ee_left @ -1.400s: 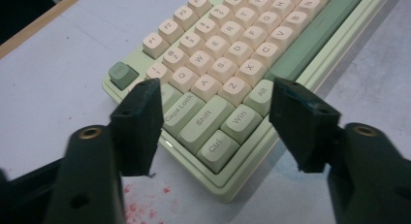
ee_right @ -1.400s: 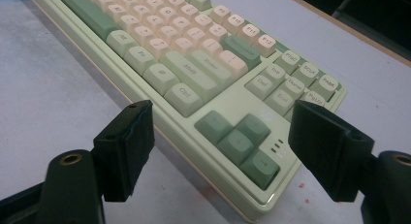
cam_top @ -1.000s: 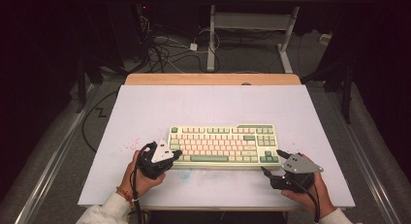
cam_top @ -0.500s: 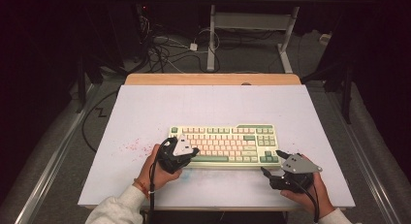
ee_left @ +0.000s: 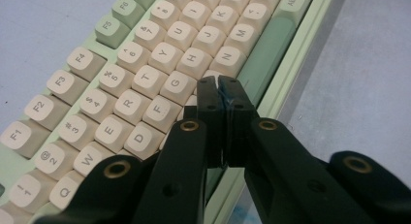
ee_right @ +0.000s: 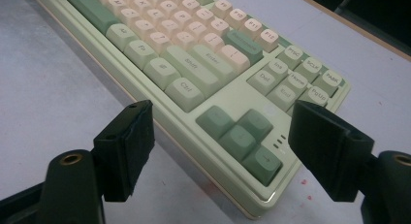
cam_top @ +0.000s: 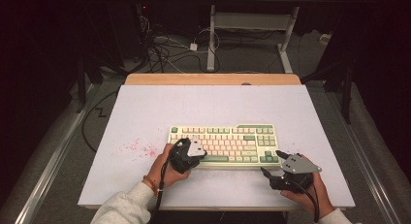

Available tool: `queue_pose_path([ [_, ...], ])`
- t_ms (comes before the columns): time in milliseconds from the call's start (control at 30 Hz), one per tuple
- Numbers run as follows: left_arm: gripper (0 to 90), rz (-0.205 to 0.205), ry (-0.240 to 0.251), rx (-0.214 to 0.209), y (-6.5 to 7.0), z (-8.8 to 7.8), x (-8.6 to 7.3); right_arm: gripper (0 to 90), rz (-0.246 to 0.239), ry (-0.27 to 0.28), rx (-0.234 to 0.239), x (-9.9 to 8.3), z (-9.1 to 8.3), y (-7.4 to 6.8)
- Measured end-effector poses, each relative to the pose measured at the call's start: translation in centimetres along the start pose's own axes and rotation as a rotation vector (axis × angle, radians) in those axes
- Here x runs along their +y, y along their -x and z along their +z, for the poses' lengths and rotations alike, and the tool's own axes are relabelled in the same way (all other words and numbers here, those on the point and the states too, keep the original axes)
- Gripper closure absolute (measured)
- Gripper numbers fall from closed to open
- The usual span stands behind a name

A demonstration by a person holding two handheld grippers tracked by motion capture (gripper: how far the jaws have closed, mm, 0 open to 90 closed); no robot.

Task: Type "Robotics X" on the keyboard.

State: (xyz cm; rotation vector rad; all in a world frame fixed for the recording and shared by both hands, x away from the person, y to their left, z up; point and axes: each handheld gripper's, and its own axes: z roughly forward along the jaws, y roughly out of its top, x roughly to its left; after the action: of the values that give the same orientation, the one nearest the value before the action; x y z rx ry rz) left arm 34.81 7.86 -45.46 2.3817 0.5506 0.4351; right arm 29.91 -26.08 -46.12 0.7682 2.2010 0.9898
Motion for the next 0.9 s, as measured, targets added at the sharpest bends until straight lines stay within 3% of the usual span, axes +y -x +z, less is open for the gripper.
queue_pose_path([
  [300,86.9,0.029,-0.026,0.005,0.3,0.3,0.0,24.8,-0.006,-0.009,0.005,0.0,0.1,-0.1],
  [500,81.2,0.011,0.031,0.019,-0.2,-1.0,-0.1,24.8,0.001,-0.005,0.000,0.0,0.0,0.0],
  [733,65.5,0.023,0.092,0.052,-0.8,-2.3,-0.8,24.9,0.002,-0.004,-0.003,-0.1,0.0,0.2],
  [900,46.4,0.022,0.092,0.113,-1.2,-3.0,-1.7,24.8,0.012,-0.002,-0.006,-0.2,0.0,0.4],
])
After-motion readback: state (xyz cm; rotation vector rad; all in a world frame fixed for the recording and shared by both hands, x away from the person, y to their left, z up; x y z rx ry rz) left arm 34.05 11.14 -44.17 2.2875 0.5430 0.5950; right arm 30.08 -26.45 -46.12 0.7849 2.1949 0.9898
